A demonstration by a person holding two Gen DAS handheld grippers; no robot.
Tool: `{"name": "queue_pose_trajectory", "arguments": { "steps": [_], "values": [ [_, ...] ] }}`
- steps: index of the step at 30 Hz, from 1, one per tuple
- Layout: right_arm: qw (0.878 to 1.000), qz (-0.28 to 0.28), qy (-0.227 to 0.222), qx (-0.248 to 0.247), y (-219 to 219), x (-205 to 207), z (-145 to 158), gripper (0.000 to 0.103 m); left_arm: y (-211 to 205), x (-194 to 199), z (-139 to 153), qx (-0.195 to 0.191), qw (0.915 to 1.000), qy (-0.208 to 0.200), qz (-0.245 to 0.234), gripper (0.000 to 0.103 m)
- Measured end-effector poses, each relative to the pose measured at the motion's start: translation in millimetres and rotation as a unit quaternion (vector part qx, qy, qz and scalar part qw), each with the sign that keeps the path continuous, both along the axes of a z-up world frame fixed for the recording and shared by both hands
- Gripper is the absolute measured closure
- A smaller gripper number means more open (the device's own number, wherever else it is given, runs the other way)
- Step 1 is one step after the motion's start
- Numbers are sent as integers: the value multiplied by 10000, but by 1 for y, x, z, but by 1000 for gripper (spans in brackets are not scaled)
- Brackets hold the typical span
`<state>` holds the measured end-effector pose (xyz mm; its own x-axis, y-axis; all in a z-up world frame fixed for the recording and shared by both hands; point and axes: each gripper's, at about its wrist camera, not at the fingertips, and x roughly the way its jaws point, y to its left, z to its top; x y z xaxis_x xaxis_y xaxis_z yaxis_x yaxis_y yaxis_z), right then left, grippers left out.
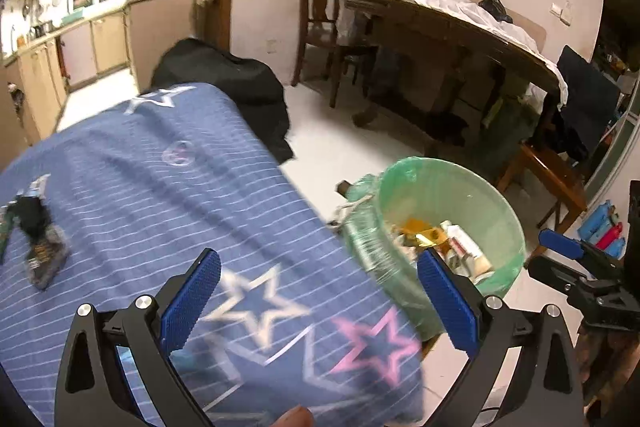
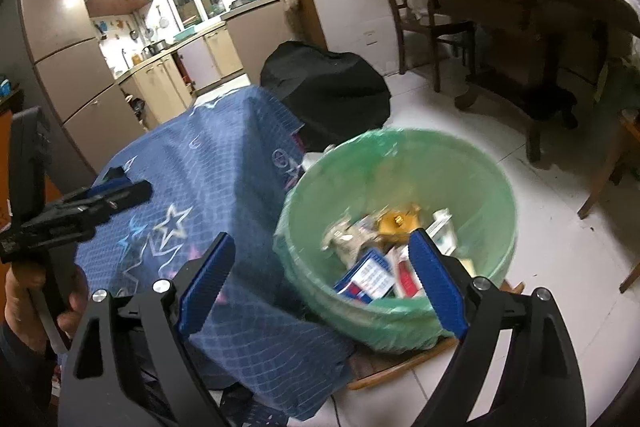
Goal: Collect trash
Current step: 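Move both tools back over the table toward the remaining items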
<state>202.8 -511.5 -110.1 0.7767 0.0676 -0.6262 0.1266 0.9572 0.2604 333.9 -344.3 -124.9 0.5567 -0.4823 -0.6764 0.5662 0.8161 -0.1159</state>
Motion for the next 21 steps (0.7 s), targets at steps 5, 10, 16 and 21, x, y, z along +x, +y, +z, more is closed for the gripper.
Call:
{"name": "queue_pose_trajectory", "arguments": {
  "steps": [5, 10, 16, 21],
  "values": [
    [9997, 229, 96, 0, 24, 4, -4, 18, 50, -14, 14, 25, 9990, -312, 312, 5],
    [9987, 506, 32, -36, 55, 11, 3, 18, 97, -8, 18, 72, 9974, -294, 652, 5],
    [9958, 900, 43, -178, 95, 20, 8, 18, 155, 3, 15, 22, 9934, -136, 1141, 5],
    [9931, 1130, 30, -312, 124, 27, 15, 18, 204, 10, 12, 14, 9891, -97, 1470, 5]
  ]
}}
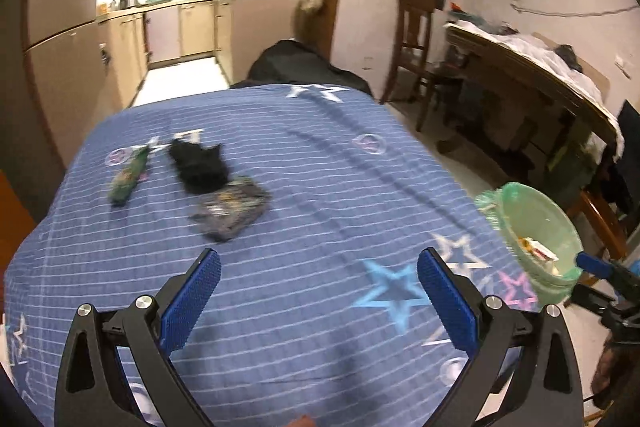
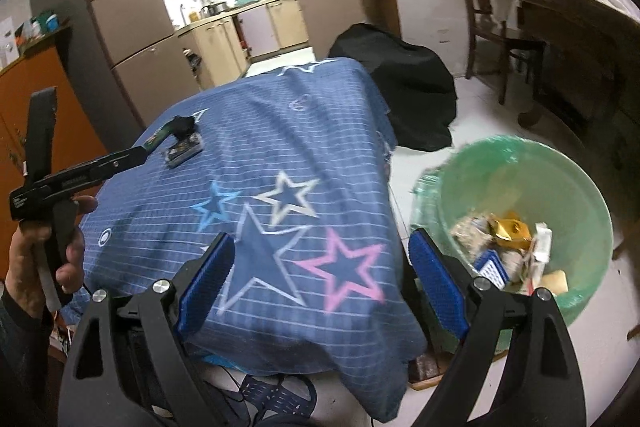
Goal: Collect trash
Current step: 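Move both tools back over the table toward the remaining items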
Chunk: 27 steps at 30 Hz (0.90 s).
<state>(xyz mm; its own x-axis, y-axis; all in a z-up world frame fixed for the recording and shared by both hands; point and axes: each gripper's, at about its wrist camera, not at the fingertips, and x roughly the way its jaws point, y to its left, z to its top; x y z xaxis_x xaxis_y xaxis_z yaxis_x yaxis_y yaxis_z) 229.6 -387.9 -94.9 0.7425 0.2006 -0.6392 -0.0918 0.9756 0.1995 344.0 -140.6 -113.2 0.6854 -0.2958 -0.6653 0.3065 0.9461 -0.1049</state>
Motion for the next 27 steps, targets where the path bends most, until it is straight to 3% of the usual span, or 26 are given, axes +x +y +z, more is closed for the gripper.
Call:
{"name": "queue_pose_trajectory", "arguments": {
  "steps": [6, 12, 27],
  "values": [
    [9998, 183, -20, -61, 28, 7, 4, 18, 74, 16, -10, 242, 9983, 117, 512, 5],
    [9992, 359, 160, -86, 50, 19, -7, 17, 156, 35, -27, 167, 9919, 453, 1172, 5],
    [9947, 955, 285, -233, 125, 55, -10, 16, 209, 59, -53, 148, 9859, 747, 1488, 5]
  ]
}}
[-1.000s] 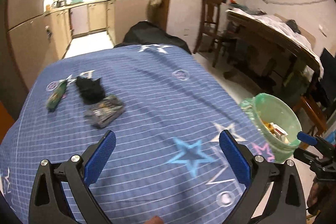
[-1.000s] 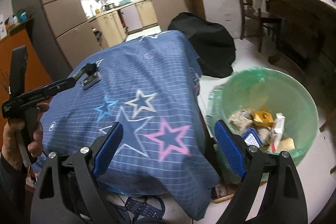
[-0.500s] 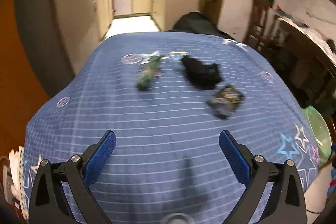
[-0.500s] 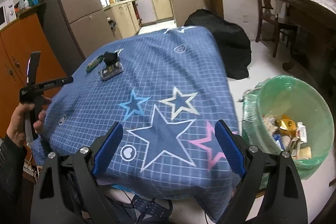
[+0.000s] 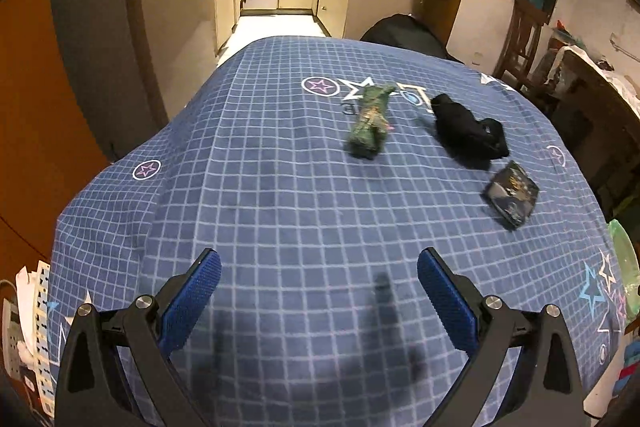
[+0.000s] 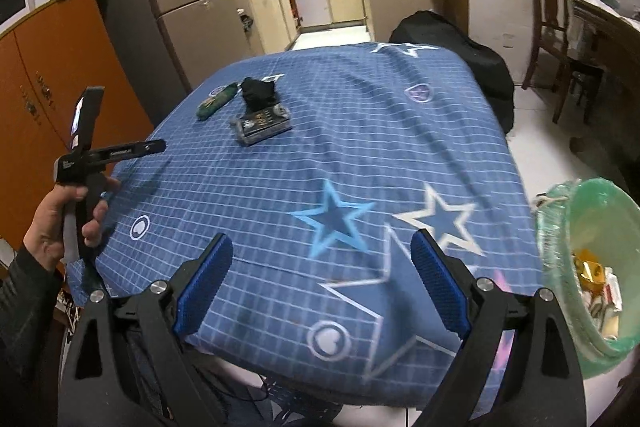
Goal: Collect trash
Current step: 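Move both tools back over the table toward the remaining items, then grasp the green rope bundle with the left tool while the right tool grasps the black tissue packet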
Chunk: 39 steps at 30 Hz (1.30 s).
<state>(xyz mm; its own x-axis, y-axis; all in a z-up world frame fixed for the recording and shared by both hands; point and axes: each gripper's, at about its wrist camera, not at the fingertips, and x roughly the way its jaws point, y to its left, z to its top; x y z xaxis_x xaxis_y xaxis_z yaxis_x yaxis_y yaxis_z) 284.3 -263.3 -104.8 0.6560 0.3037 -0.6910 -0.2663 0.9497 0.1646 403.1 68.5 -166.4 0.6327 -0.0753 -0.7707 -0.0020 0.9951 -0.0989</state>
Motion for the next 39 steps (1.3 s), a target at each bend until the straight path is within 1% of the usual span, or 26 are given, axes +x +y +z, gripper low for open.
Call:
{"name": "queue_pose_trajectory", "arguments": {
  "steps": [4, 10, 13, 17, 20, 22, 23, 24, 25, 26, 28, 29, 31, 32, 33, 35, 37, 39],
  "values": [
    [10000, 52, 22, -17, 11, 9, -1, 16, 5, 15, 0, 63, 10000, -8, -47, 5],
    [9998, 144, -53, 84, 24, 23, 2, 15, 3, 42, 9, 153, 9993, -231, -239, 5],
    [9997, 188, 9, 140, 31, 30, -3, 15, 1, 61, 12, -40, 9993, -277, -253, 5],
    [9994, 297, 70, 183, 39, 41, -9, 15, -15, 90, 12, -82, 9988, -280, -396, 5],
    [9991, 366, 60, 211, 44, 49, -7, 15, -30, 116, 3, 45, 9988, -154, -462, 6],
    [9989, 416, 32, 218, 46, 53, -4, 15, -38, 130, -3, 162, 9988, -96, -454, 12],
    [9988, 438, 23, 216, 46, 55, -3, 15, -40, 136, -5, 152, 9987, -30, -477, 22],
    [9987, 473, 10, 209, 47, 58, -2, 15, -42, 141, -5, 160, 9988, -20, -462, 30],
    [9986, 500, -4, 194, 48, 60, -2, 15, -43, 145, -6, 181, 9989, -6, -427, 33],
    [9985, 522, -8, 177, 49, 63, -2, 15, -44, 149, -8, 186, 9990, 44, -404, 41],
    [9983, 557, 8, 150, 51, 73, -3, 15, -47, 152, -9, 226, 9989, 53, -396, 43],
    [9983, 567, 17, 152, 51, 77, -4, 15, -49, 152, -11, 272, 9988, 49, -407, 47],
    [9978, 613, 85, 234, 54, 90, -7, 15, -54, 151, -12, 403, 9981, 34, -455, 55],
    [9976, 625, 128, 274, 55, 96, -8, 15, -54, 150, -12, 418, 9980, 22, -480, 62],
    [9973, 649, 171, 301, 57, 102, -10, 15, -55, 149, -12, 408, 9979, 10, -495, 70],
    [9966, 700, 269, 347, 63, 117, -14, 15, -55, 144, -13, 334, 9982, -6, -491, 78],
    [9959, 769, 324, 349, 70, 127, -16, 15, -55, 140, -14, 243, 9986, -21, -466, 79],
    [9953, 901, 289, 213, 82, 138, -18, 15, -56, 137, -14, 187, 9988, -33, -462, 81]
  ]
}}
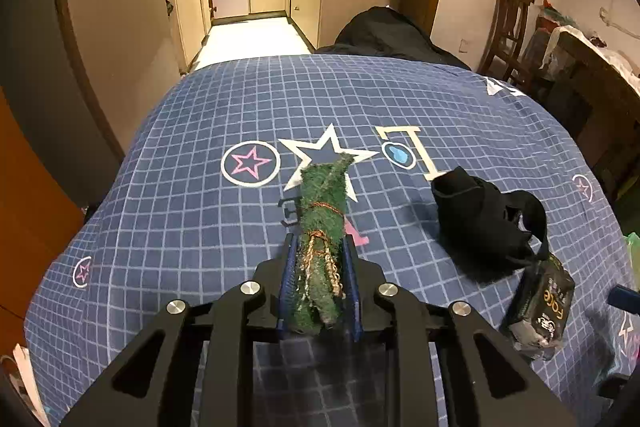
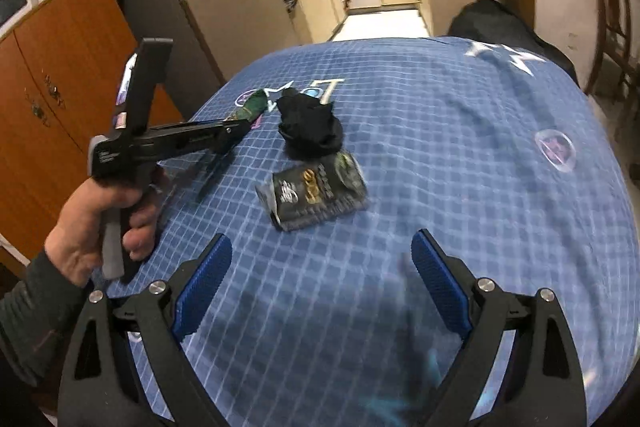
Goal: Collect trash
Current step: 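Grasp the green rope bundle with the left tool while the right tool grasps the black tissue packet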
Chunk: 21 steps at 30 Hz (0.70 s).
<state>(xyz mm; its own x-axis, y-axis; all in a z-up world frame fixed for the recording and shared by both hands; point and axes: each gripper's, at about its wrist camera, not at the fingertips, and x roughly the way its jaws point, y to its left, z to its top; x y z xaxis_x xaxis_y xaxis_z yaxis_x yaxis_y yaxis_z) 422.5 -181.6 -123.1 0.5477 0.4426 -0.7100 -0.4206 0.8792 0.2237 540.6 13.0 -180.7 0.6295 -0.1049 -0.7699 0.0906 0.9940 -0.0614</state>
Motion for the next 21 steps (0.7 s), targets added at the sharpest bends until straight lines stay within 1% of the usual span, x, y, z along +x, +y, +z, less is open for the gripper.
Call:
{"name": "queue_pose_trajectory", "arguments": {
  "steps": [3, 8, 12, 13, 14, 15, 16, 17, 21],
  "values": [
    [9996, 155, -13, -242, 14, 14, -5, 15, 1, -2, -1, -56, 10000, 2, -11, 81],
    [9979, 243, -10, -607, 29, 34, -12, 15, 6, -9, -2, -109, 9999, -15, -34, 83],
    [9968, 285, 35, -753, 36, 42, -18, 15, 6, -12, -2, -139, 9999, -21, -39, 84],
    [9966, 275, 37, -778, 37, 43, -19, 17, 6, -12, -2, -137, 9999, -21, -36, 84],
    [9965, 259, 47, -790, 37, 45, -21, 26, 6, -13, -2, -130, 9999, -21, -35, 84],
    [9963, 231, 28, -826, 37, 45, -22, 31, 5, -13, -2, -122, 9999, -20, -32, 84],
    [9961, 228, 9, -848, 38, 44, -21, 35, 5, -14, -2, -117, 9999, -20, -35, 84],
    [9959, 241, -4, -866, 39, 44, -21, 42, 5, -15, -2, -107, 9999, -21, -39, 84],
    [9957, 146, -122, -910, 40, 36, -17, 45, 3, -22, -1, -93, 9999, -39, 18, 85]
  ]
}}
